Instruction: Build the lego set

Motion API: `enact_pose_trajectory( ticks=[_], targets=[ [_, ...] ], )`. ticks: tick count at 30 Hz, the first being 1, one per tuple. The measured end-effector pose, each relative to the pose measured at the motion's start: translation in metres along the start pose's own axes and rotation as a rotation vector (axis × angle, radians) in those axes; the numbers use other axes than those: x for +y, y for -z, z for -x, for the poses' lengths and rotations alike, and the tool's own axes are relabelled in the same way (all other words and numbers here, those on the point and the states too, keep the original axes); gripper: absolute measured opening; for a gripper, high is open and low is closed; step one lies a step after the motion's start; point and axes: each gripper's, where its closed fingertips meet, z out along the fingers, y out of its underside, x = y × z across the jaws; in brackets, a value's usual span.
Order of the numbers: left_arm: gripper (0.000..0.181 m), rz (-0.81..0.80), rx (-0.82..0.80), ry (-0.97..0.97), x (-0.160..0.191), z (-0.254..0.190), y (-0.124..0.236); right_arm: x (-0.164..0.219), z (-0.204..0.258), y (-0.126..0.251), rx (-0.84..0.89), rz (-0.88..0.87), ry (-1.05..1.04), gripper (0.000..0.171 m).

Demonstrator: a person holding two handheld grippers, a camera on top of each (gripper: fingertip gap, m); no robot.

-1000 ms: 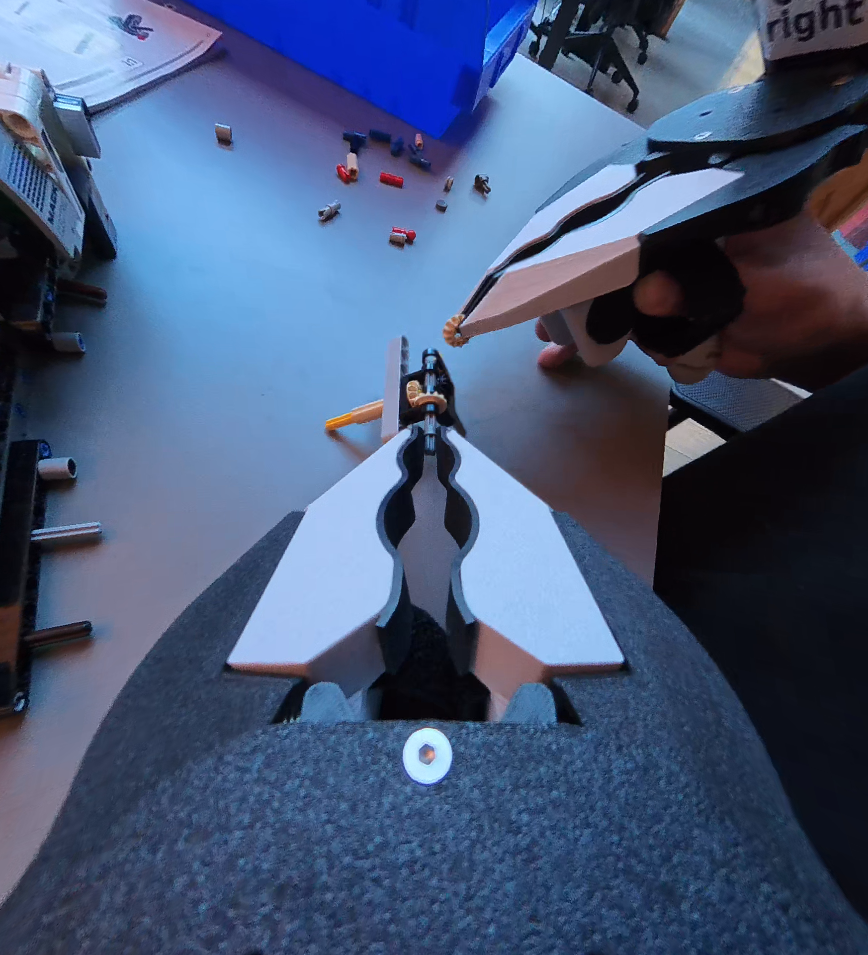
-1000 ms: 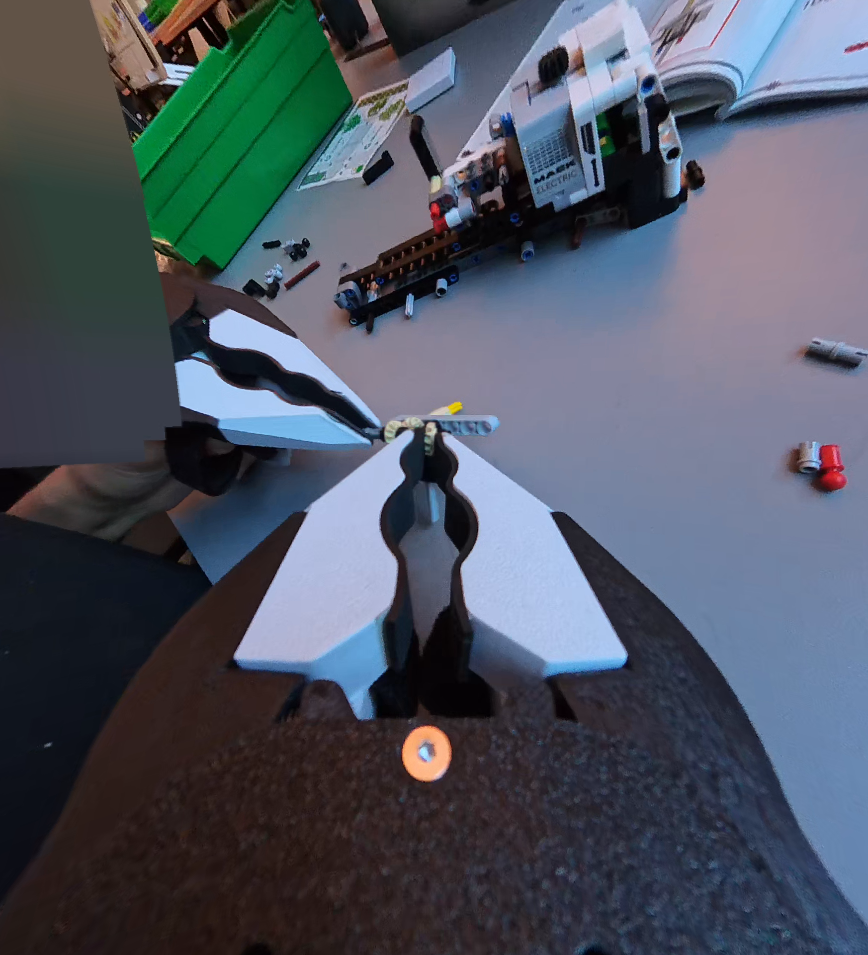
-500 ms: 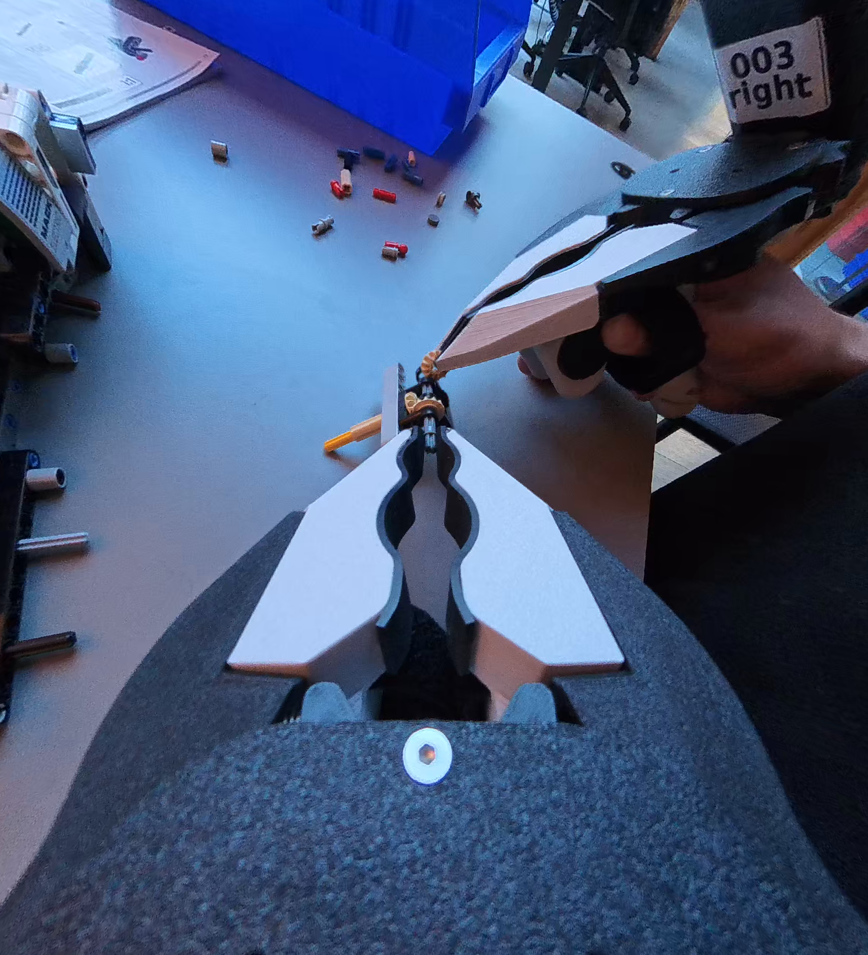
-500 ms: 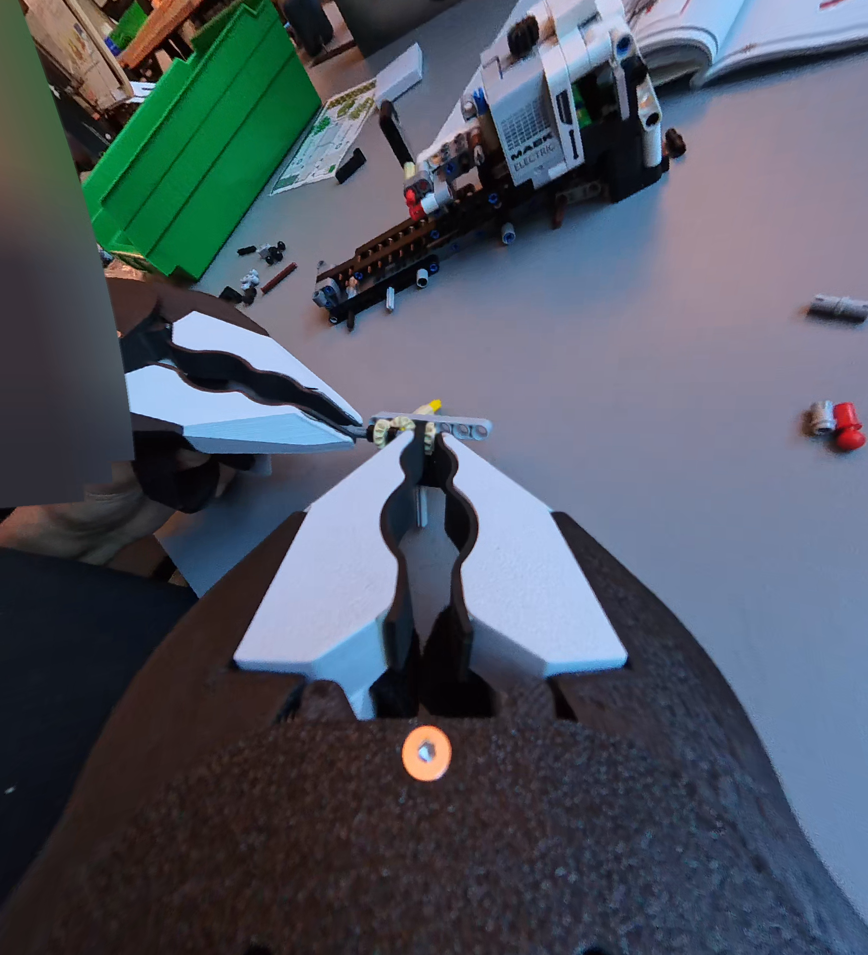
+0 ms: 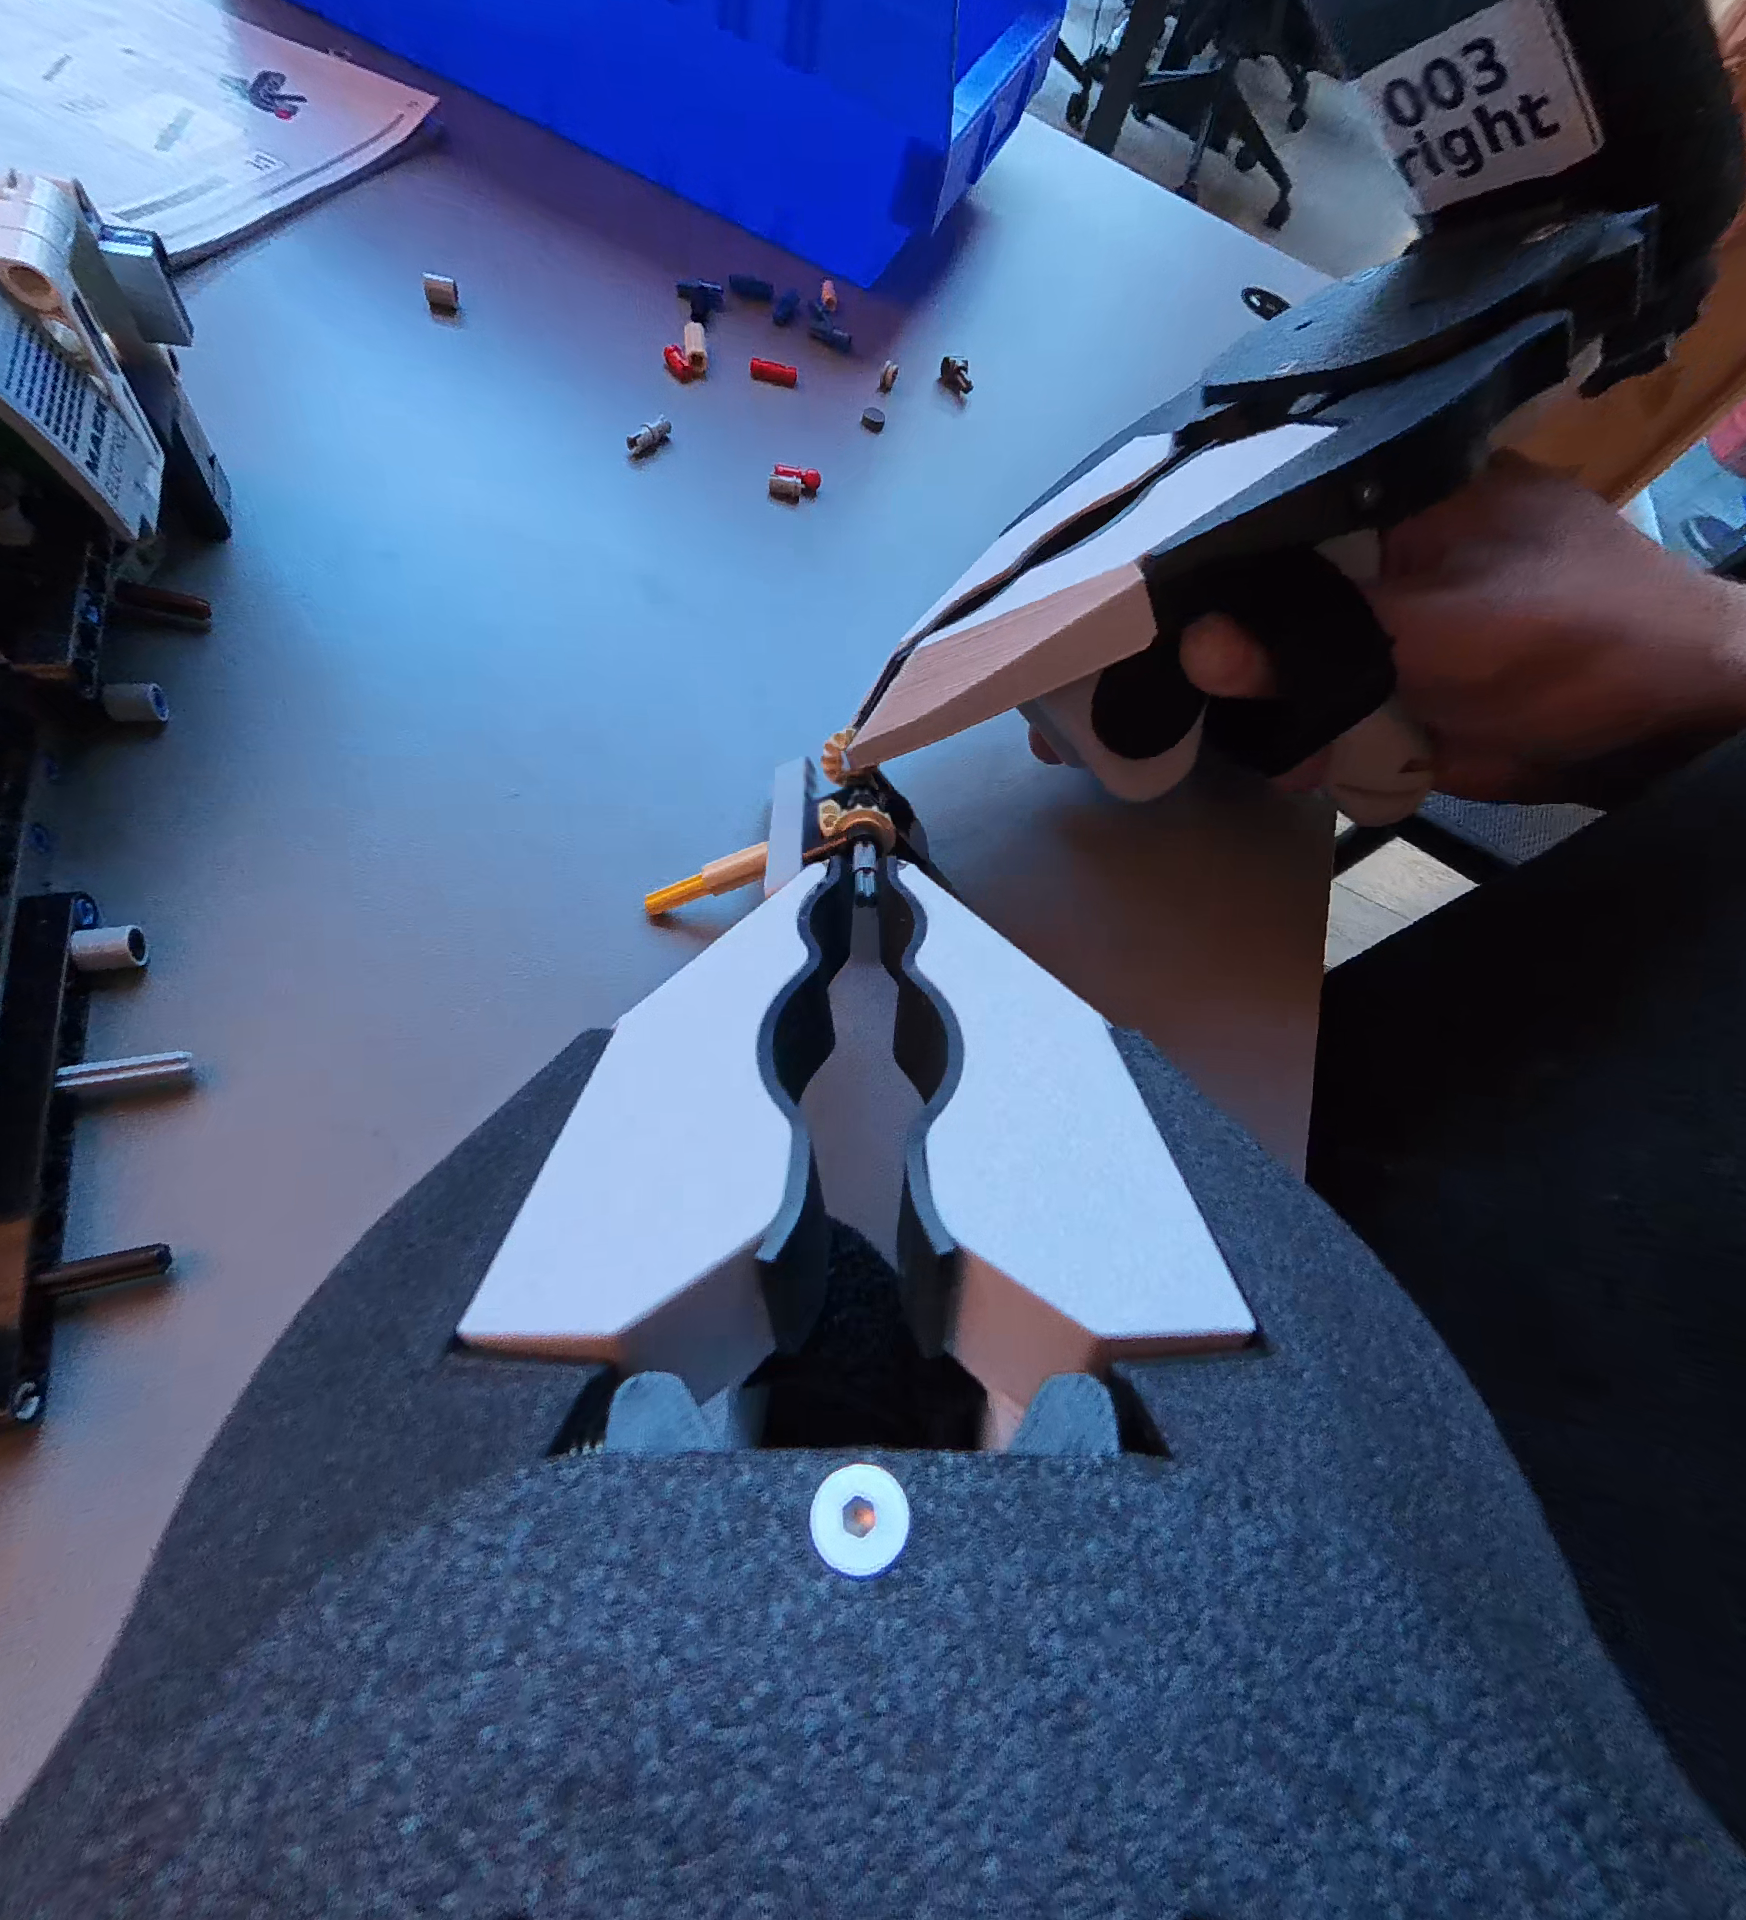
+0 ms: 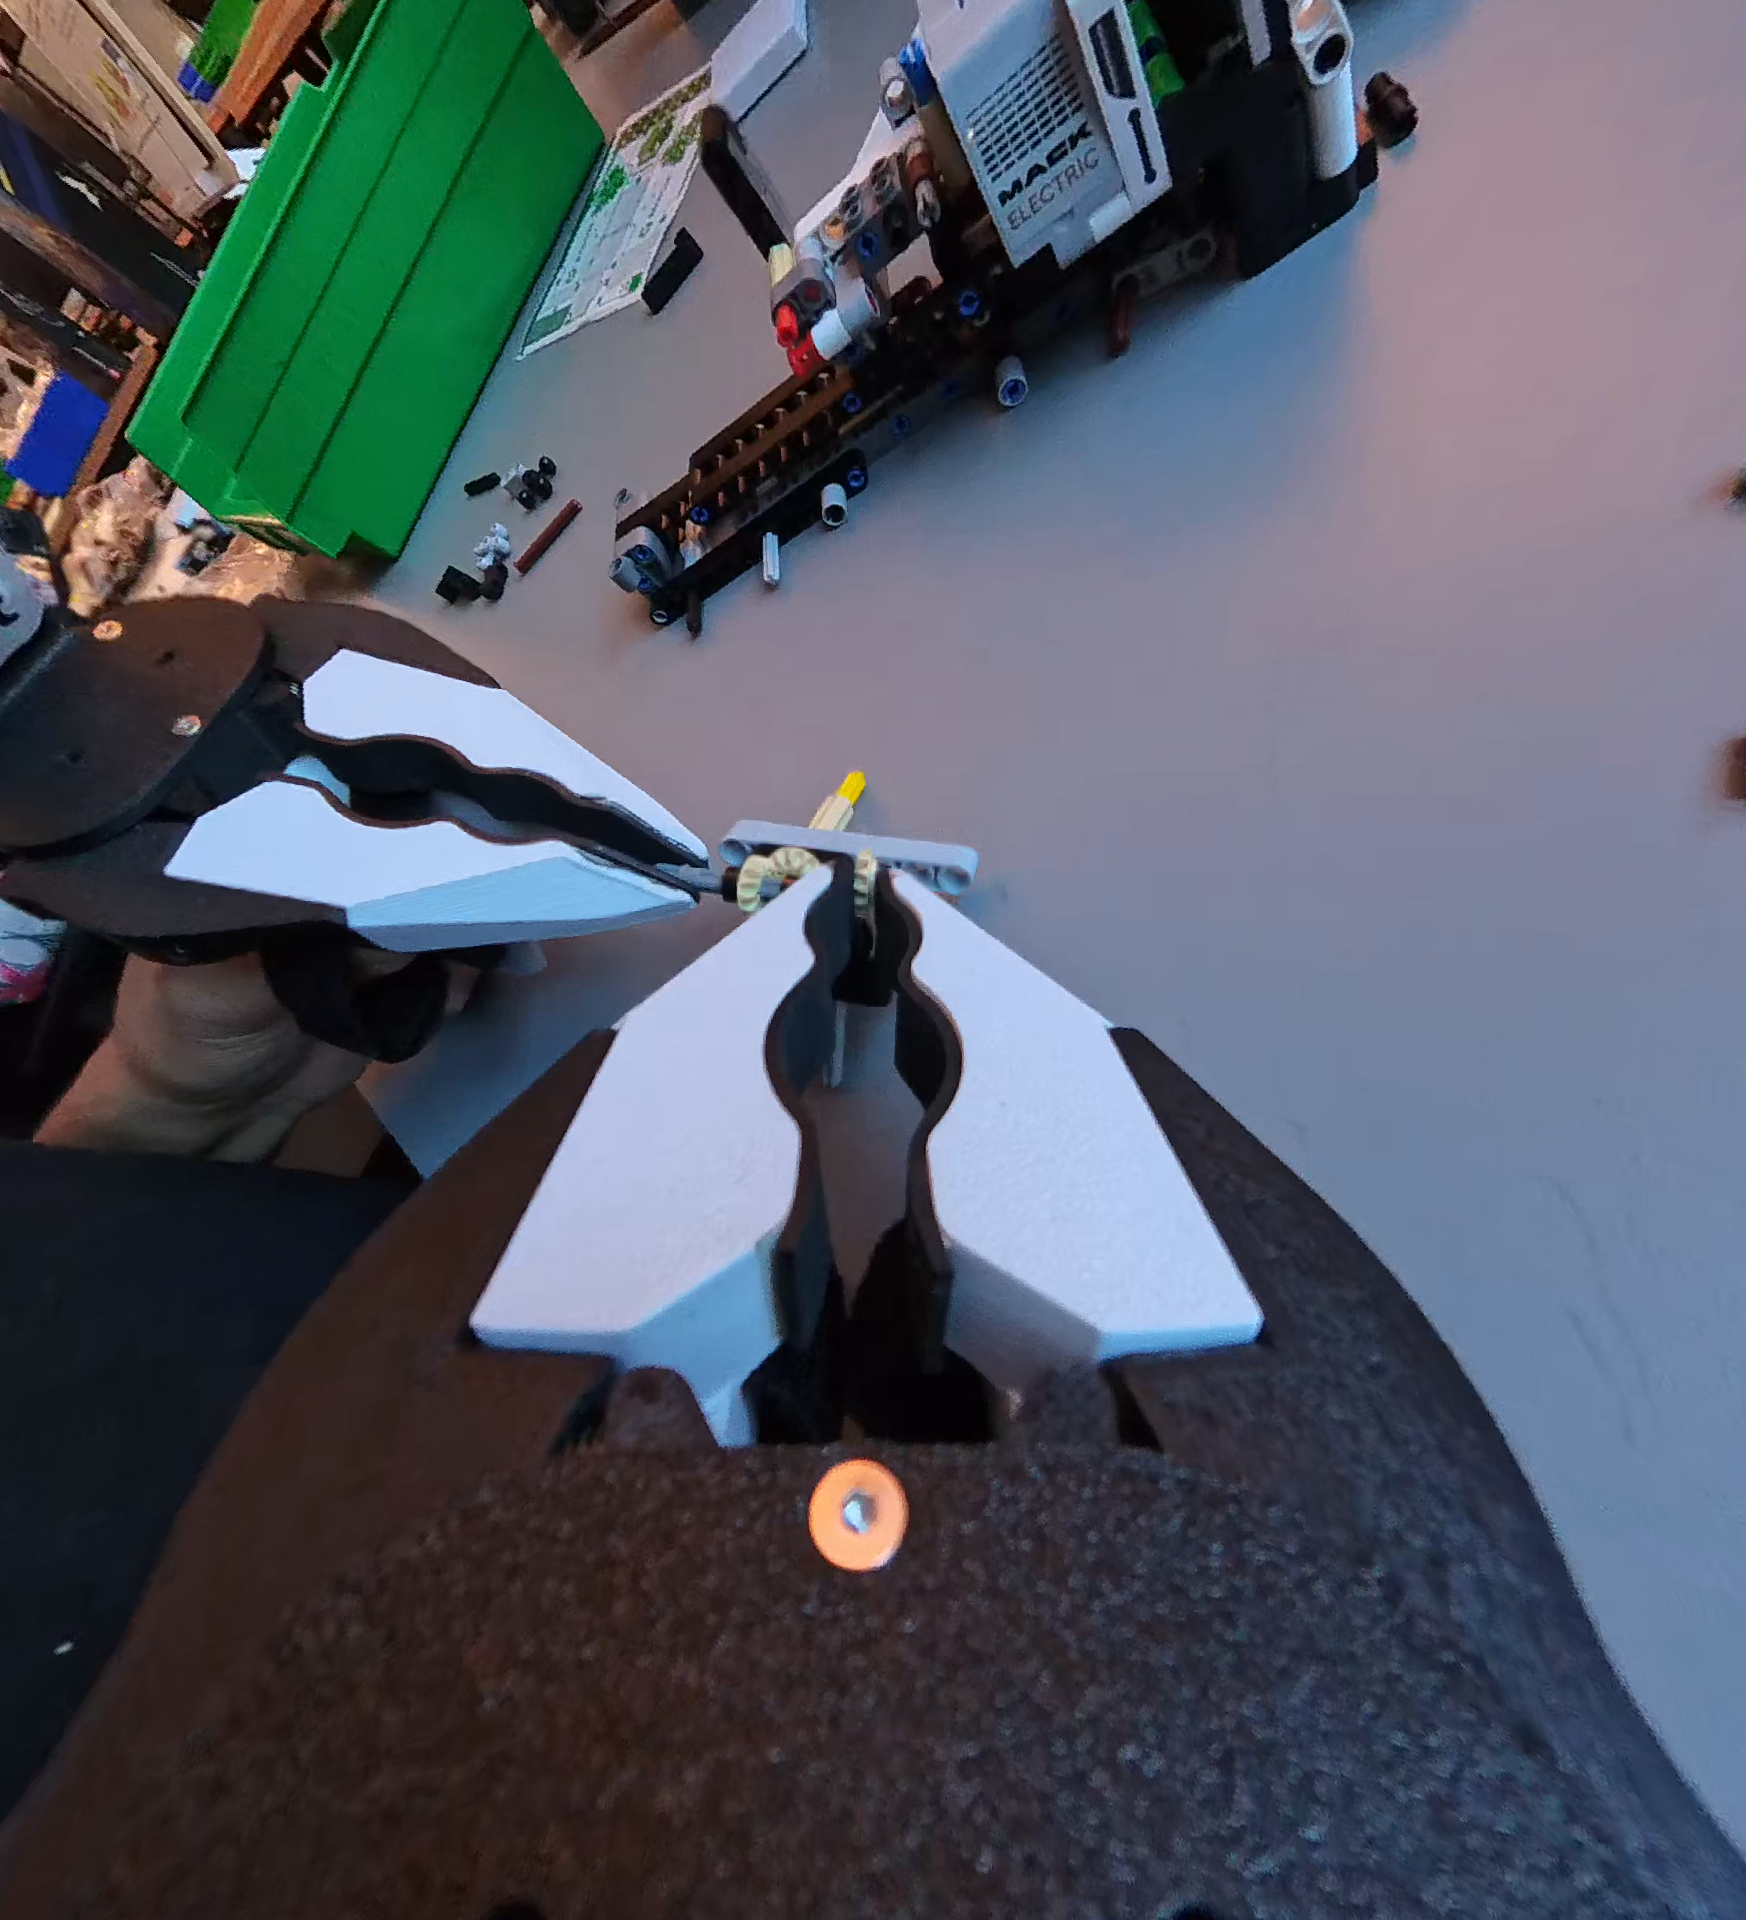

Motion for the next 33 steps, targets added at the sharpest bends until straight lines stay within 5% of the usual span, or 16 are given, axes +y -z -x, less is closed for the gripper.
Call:
enact_pose_trajectory(
  ticks=[33],
  targets=[
    [0.003, 0.191, -0.061, -0.076, 0.03, 0.001, -0.014, 0.016, -0.01, -0.001, 0.051, 0.168, 0.043, 0.003]
  ],
)
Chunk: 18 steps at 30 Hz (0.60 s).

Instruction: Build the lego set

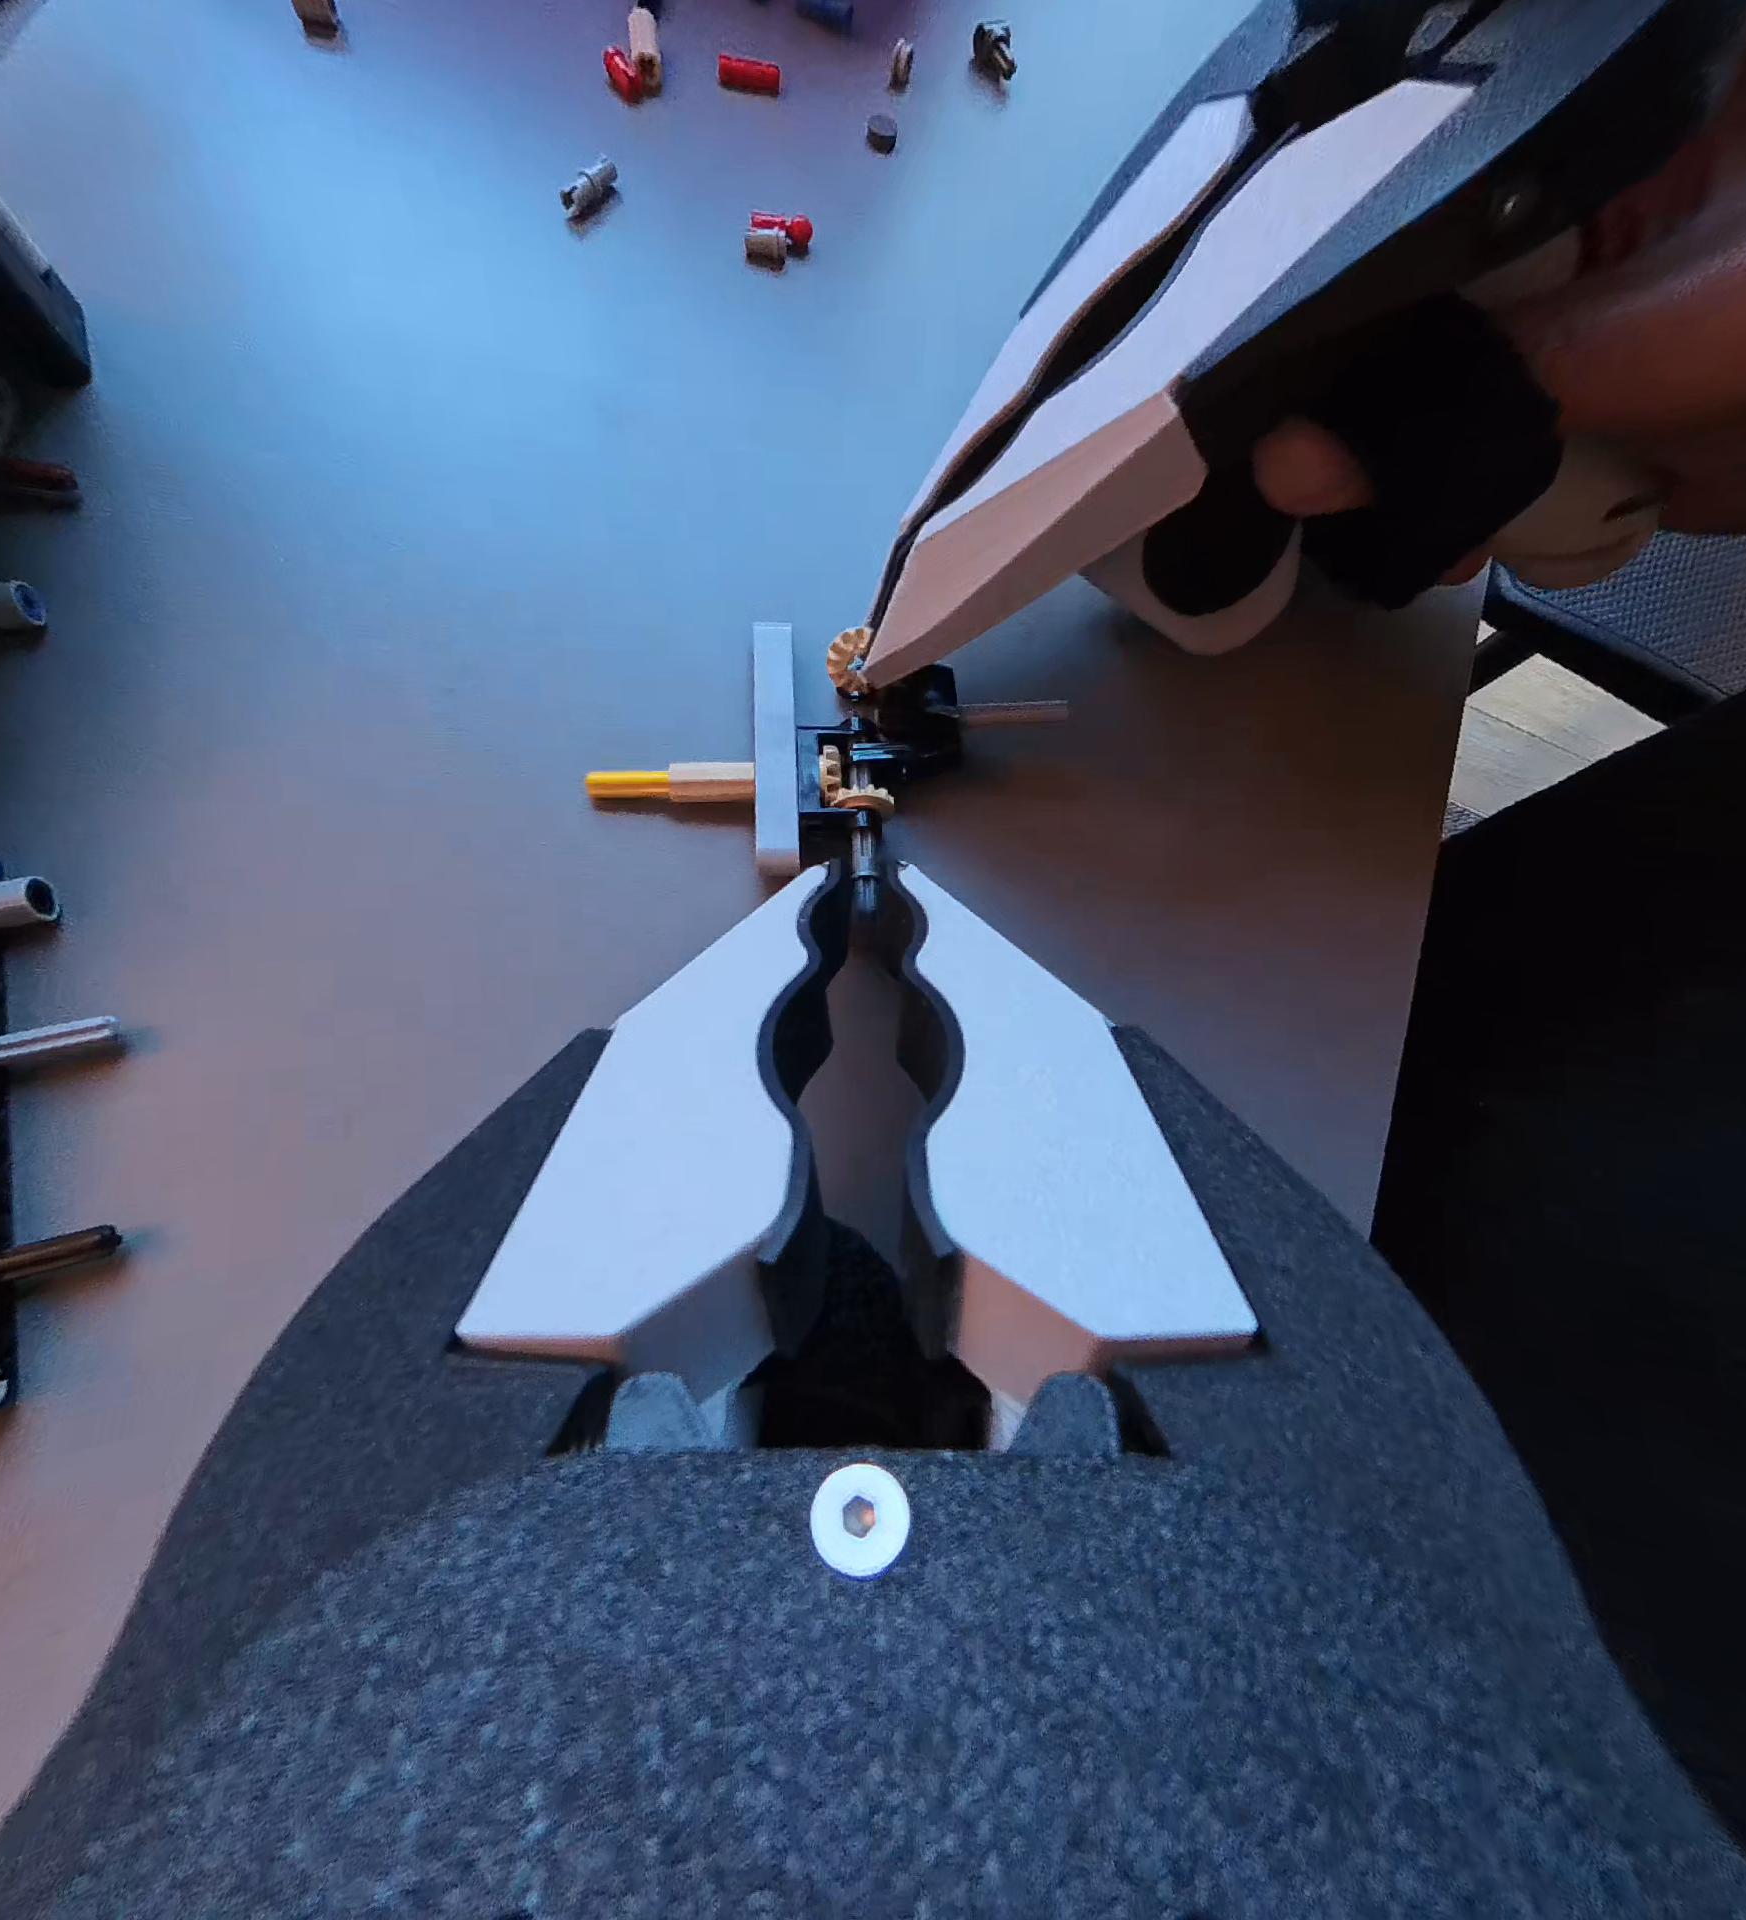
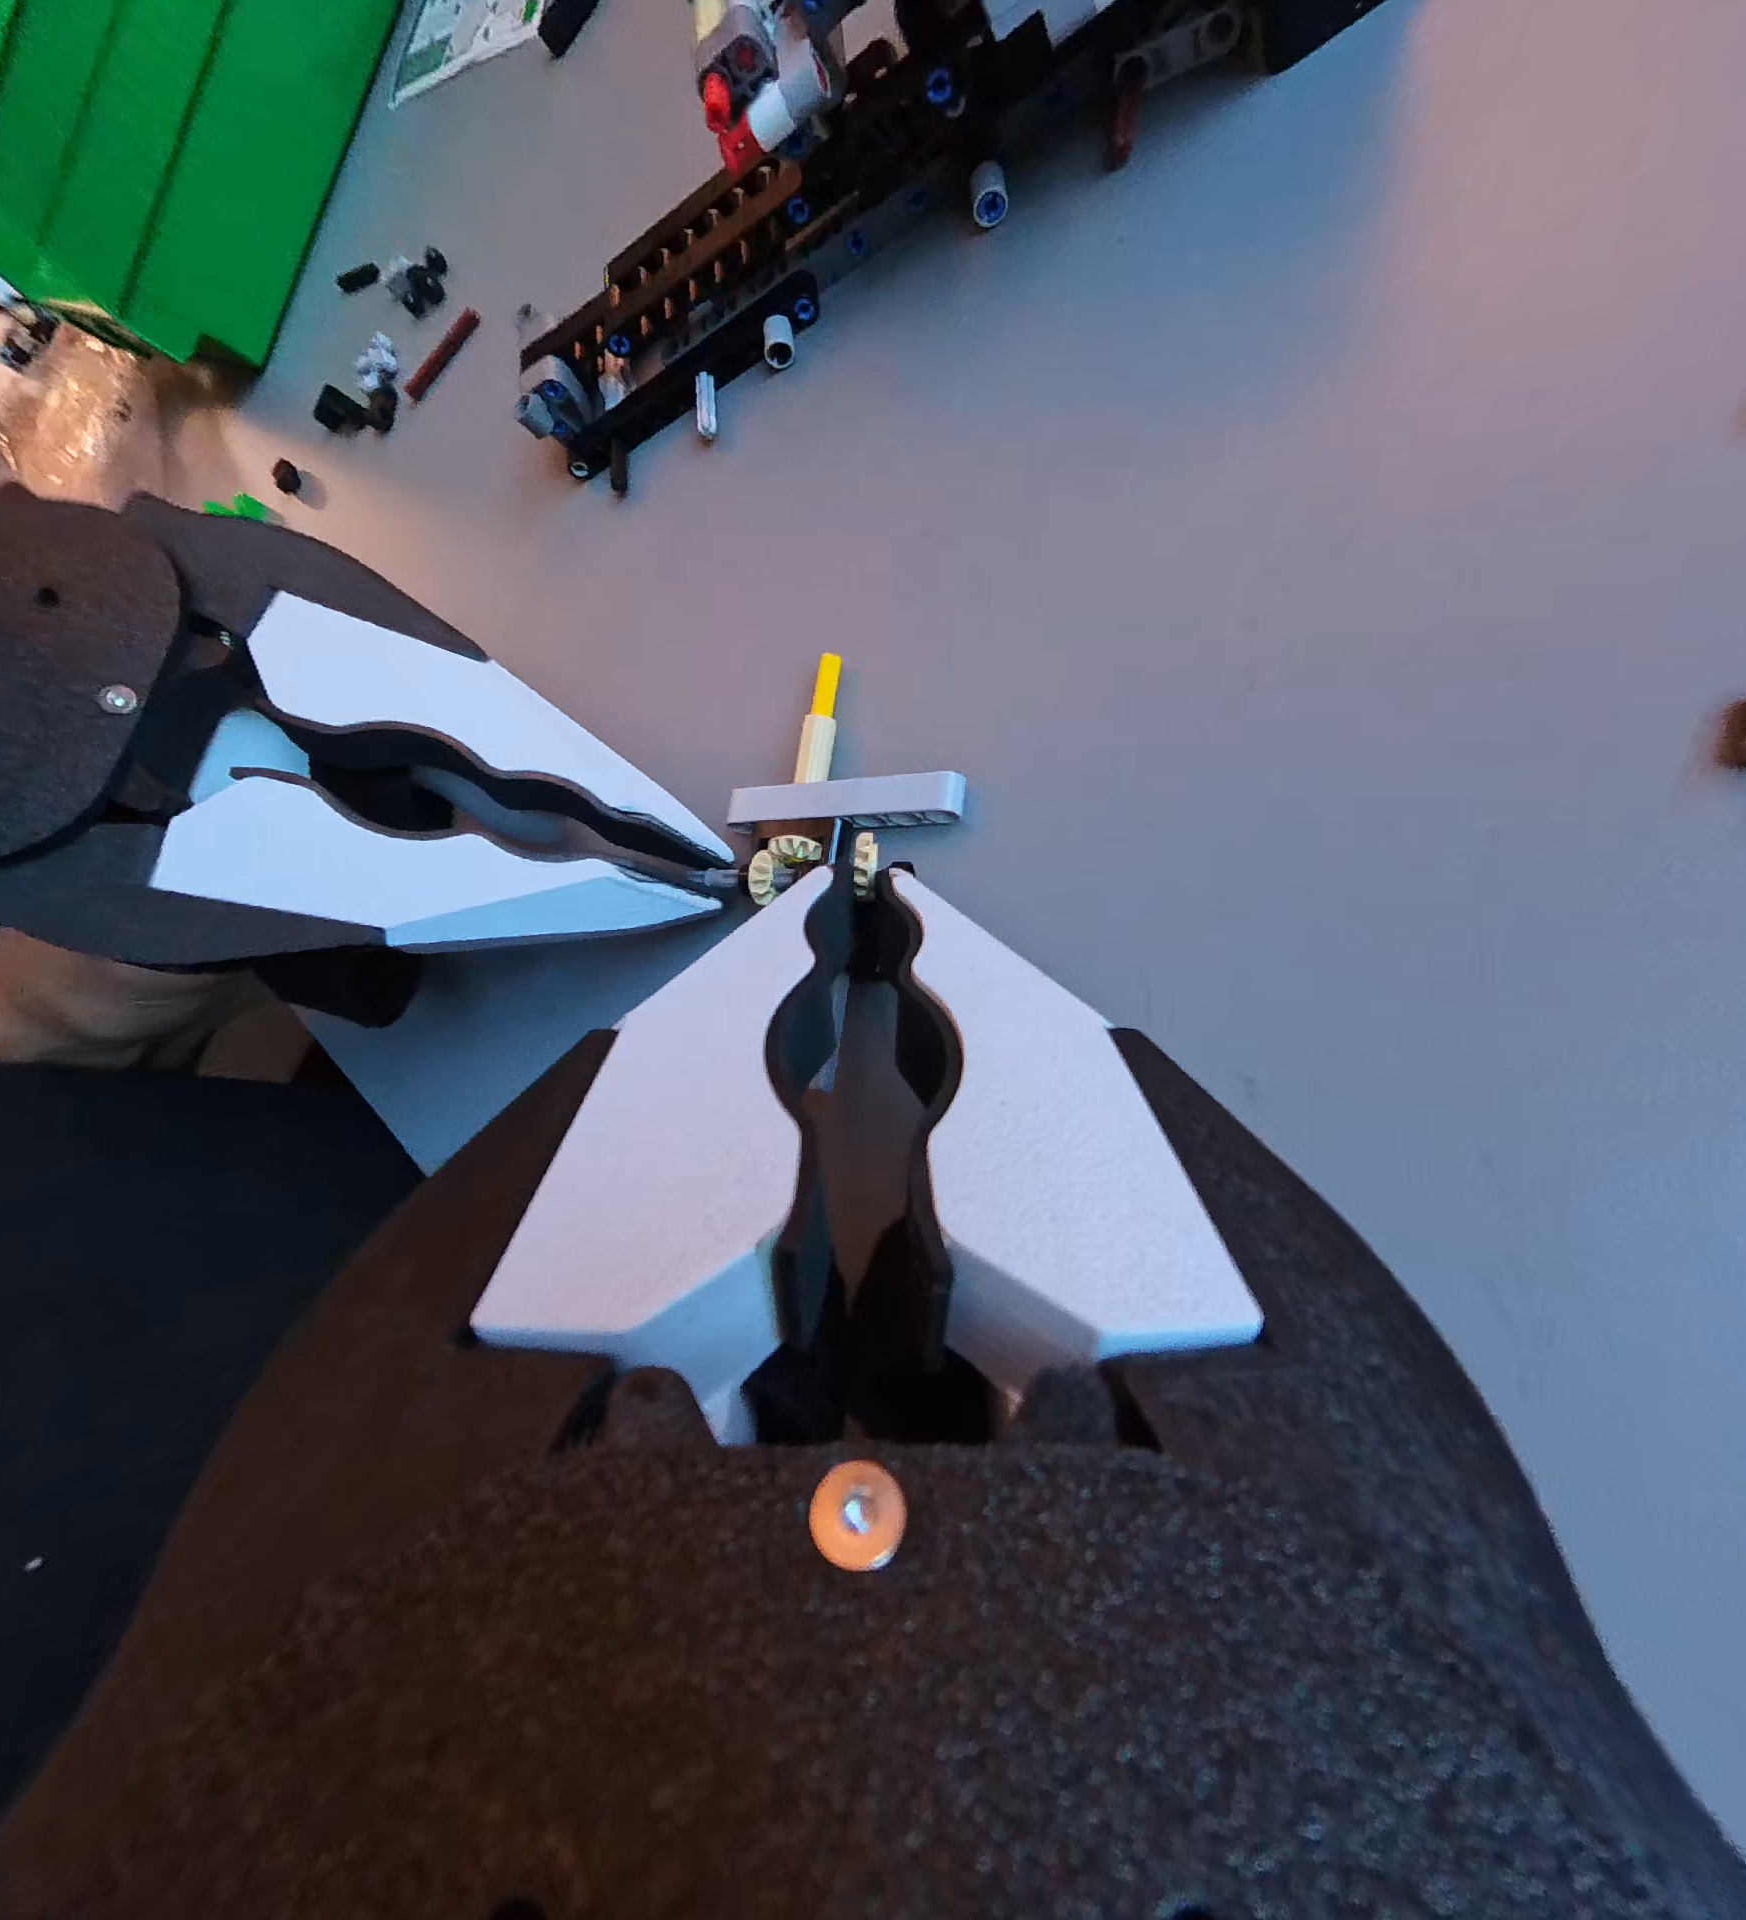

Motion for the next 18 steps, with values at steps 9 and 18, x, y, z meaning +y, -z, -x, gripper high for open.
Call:
enact_pose_trajectory(
  ticks=[9, 18],
  targets=[
    [0.003, -0.04, -0.034, -0.018, -0.006, 0.003, 0.003, -0.001, 0.0, 0.0, 0.057, 0.028, 0.094, 0.003],
    [0.002, -0.155, -0.062, -0.065, -0.022, 0.008, 0.015, -0.011, 0.006, 0.003, 0.016, 0.06, 0.096, 0.003]
  ],
)
